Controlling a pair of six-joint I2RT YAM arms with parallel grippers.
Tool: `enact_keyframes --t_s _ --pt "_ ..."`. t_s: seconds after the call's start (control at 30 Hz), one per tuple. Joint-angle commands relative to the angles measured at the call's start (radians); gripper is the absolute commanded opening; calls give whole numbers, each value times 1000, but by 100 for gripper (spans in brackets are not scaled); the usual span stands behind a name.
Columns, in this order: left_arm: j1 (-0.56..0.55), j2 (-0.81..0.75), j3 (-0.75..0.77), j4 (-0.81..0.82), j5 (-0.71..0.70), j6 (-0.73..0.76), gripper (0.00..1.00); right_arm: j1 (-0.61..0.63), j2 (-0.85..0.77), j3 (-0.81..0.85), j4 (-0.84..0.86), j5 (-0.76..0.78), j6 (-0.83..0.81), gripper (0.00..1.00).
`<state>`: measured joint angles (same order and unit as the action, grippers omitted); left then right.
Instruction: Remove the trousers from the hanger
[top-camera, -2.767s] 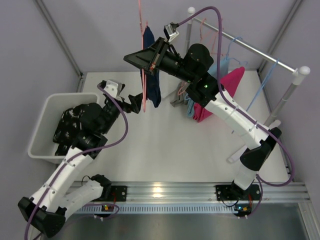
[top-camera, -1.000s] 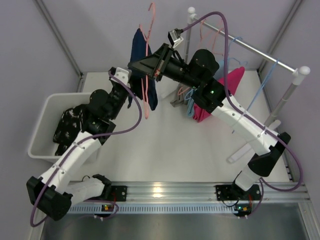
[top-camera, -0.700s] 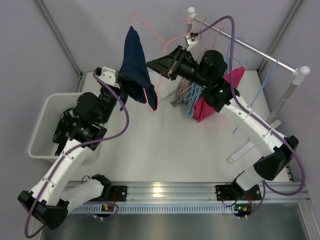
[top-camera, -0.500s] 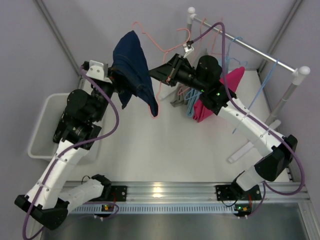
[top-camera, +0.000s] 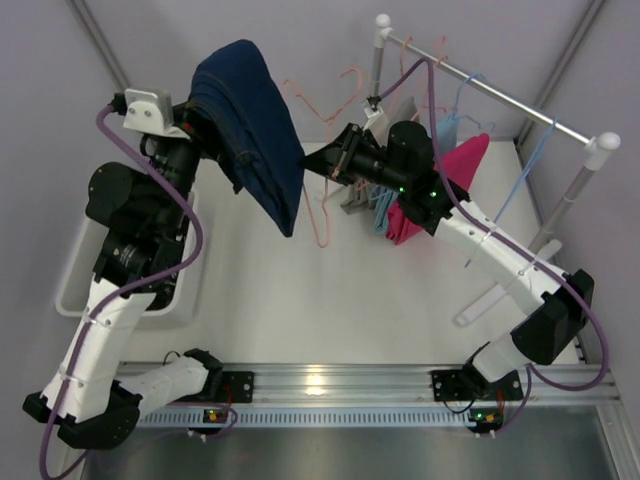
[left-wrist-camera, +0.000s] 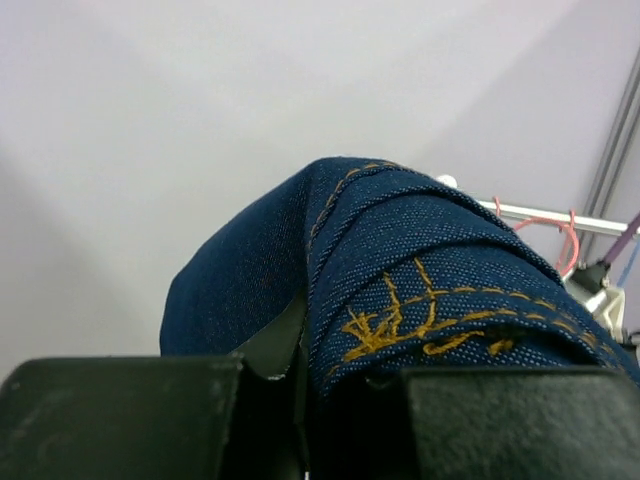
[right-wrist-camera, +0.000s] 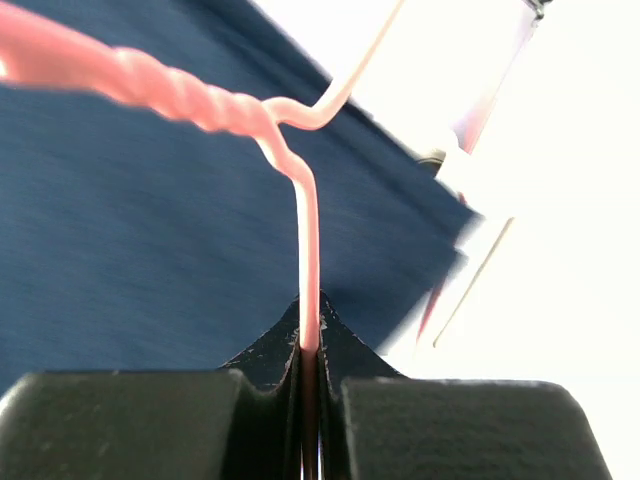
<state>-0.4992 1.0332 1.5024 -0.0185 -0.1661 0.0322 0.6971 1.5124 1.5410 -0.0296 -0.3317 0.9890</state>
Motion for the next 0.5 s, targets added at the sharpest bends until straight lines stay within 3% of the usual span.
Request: enact_keyframes --t_s 0.0,0.23,0.33,0.47 --pt "4 4 149 120 -75 44 0 -10 -43 -12 -12 13 -44 0" --pt "24 7 229 160 -200 230 0 2 -40 -10 20 -24 -46 0" --pt "89 -44 171 169 -236 310 0 19 -43 7 60 -56 -50 0" --pt "270 -149 26 172 -269 368 0 28 -46 36 73 -86 -56 0"
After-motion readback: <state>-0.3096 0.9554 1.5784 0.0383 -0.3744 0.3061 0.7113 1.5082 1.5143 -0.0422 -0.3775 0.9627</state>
